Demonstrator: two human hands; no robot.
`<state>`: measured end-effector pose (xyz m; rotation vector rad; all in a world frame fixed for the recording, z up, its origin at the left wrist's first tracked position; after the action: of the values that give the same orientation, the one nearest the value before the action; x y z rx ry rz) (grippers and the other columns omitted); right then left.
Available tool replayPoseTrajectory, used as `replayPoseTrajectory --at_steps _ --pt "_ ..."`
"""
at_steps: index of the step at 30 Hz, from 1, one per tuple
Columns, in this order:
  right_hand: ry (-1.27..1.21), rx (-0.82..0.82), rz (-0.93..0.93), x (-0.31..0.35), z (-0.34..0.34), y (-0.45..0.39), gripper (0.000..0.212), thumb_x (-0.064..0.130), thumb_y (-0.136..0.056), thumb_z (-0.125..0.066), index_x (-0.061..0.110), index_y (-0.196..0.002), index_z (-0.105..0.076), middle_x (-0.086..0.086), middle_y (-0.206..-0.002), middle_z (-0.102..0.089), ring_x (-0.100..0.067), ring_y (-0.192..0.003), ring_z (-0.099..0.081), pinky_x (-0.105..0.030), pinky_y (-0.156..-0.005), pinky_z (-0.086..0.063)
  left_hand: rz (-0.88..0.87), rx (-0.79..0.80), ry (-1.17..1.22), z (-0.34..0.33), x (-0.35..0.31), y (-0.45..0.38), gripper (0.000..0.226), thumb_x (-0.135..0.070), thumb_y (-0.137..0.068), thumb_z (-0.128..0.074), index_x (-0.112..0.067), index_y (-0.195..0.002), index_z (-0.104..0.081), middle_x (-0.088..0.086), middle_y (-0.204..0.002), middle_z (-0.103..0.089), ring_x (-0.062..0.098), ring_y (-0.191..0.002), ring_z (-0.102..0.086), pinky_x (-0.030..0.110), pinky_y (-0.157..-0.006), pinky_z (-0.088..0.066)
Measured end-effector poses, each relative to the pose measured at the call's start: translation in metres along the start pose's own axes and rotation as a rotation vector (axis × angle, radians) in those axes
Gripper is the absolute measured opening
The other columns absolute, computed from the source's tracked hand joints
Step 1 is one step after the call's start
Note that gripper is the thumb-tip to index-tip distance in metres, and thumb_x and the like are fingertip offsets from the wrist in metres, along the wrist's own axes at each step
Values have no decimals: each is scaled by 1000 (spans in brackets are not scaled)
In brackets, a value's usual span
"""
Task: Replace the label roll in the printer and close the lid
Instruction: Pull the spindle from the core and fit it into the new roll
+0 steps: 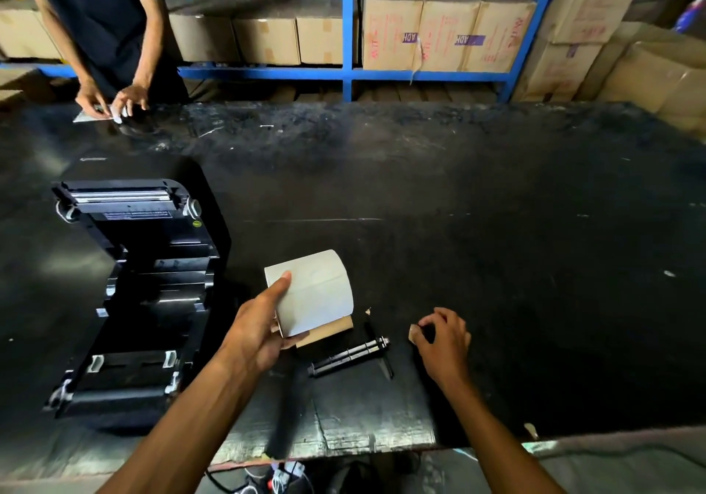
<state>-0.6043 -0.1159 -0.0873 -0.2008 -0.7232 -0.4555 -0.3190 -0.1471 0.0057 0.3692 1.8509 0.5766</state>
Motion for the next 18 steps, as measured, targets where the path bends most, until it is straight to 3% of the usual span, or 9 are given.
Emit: replayPoseTrajectory --at_steps 7,10,13,15,18 --pt "84 201 123 -1 3 6 47 36 -71 -77 23 -114 -60 -7 -142 -42 -24 -134 -31 -37 -107 -21 6 1 5 6 5 2 14 -32 -86 -63 -18 -88 -63 7 -93 -64 25 -89 -61 57 -91 -49" --pt "23 130 173 29 4 13 41 47 -78 -65 18 -106 -66 -5 -138 -47 -21 -133 -31 -36 -107 -19 11 -4 2 8 8 3 16 -34 -86 -64 -17 -88 -63 8 -94 -64 26 -89 -61 57 -92 -49" --pt "174 200 202 52 -18 26 56 61 -77 -49 15 -103 -68 -2 -137 -48 -19 -132 -29 -35 -107 -15 30 -17 16 12 12 6 18 -35 -85 -64 -18 -89 -62 9 -95 -63 26 -89 -61 56 -91 -49" --pt "292 245 237 54 -33 33 54 58 -77 -51 14 -104 -66 -3 -137 -47 -21 -133 -30 -37 -107 -17 45 -28 46 16 14 8 18 -37 -84 -64 -20 -90 -61 8 -94 -63 25 -87 -61 55 -92 -49" --pt "98 265 182 52 -37 37 39 45 -77 -64 14 -100 -62 -1 -113 -59 -23 -118 -44 -36 -102 -29 62 -13 127 21 15 12 22 -39 -85 -62 -20 -96 -59 9 -95 -61 27 -89 -61 55 -95 -48"
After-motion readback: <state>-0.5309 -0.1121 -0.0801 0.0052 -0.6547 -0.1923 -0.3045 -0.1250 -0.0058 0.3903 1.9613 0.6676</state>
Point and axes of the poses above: each hand's wrist, its own y-axis away from the middle knuckle, its own z-axis out of the back of the hand, x = y × z, the point moved 6 cm from there along -y, towards the middle knuckle
